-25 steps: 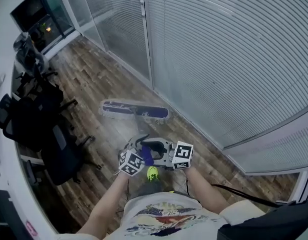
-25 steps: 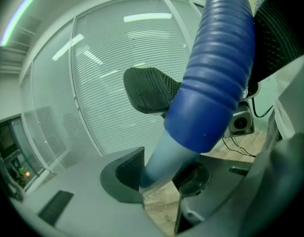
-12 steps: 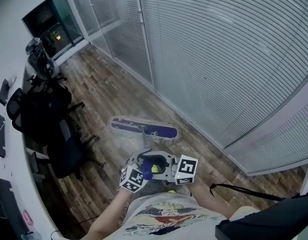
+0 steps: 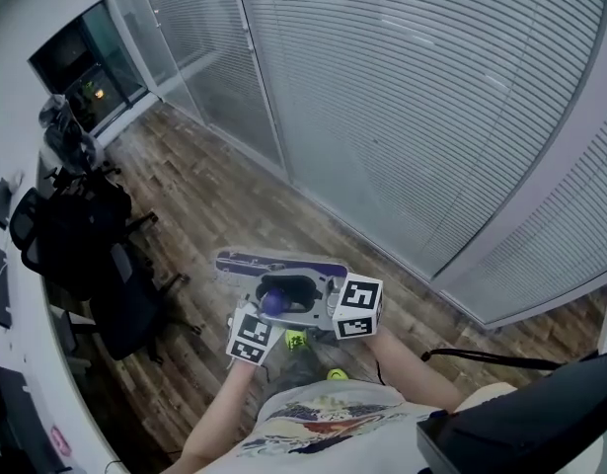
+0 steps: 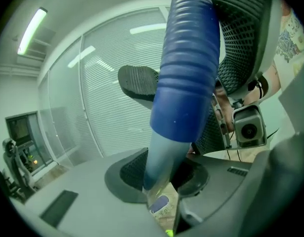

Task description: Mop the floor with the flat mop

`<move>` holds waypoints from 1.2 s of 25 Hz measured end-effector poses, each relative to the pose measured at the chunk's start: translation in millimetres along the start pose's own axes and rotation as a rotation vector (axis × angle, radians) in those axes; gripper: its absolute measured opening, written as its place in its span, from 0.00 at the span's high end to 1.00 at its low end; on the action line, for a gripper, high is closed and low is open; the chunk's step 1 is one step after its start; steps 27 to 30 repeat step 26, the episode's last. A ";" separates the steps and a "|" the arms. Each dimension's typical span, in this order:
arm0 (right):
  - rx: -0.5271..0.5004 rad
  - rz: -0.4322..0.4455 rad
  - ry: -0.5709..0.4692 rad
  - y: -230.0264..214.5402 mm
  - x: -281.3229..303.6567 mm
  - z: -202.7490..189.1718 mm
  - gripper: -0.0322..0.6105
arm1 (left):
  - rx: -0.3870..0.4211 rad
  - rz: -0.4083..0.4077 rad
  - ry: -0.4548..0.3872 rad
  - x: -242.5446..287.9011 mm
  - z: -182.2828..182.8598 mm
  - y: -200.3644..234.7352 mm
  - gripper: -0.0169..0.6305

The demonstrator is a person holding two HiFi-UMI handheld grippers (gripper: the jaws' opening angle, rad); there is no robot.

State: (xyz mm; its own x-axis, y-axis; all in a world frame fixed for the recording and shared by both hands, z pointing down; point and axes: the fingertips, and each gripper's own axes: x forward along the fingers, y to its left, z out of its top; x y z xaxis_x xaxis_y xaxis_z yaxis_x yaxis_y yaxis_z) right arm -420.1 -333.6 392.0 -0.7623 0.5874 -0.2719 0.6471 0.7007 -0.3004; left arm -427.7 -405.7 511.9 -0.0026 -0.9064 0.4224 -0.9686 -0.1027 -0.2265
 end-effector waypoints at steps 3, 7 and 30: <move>-0.035 -0.007 -0.002 -0.3 1.3 0.8 0.53 | -0.015 0.021 -0.006 -0.5 1.1 3.7 0.84; -0.036 0.000 0.013 -1.9 5.8 -9.1 0.53 | -0.005 0.027 -0.004 -2.1 2.1 7.8 0.84; -0.137 0.020 0.040 -92.5 94.0 35.0 0.61 | 0.004 0.008 -0.129 -2.8 24.0 139.0 0.84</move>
